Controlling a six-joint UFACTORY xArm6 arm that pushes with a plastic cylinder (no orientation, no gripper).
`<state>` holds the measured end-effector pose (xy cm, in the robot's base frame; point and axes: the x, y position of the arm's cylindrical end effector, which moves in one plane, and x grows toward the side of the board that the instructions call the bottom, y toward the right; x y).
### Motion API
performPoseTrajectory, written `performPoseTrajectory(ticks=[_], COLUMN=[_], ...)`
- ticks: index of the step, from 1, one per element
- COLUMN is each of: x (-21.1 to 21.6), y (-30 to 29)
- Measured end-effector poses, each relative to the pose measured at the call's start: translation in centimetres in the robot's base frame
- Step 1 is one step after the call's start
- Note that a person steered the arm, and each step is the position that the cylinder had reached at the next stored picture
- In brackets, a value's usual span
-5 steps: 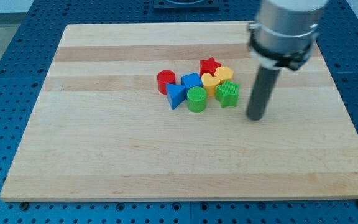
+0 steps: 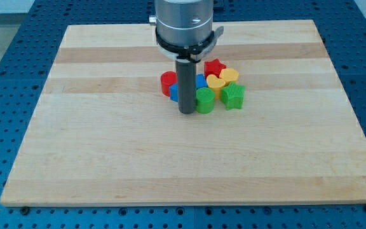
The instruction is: Slide the green circle to the bottom left of the yellow heart
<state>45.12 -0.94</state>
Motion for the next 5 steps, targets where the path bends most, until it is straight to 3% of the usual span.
performPoseTrajectory(ticks=[5], x=[0.6], y=[-1.5])
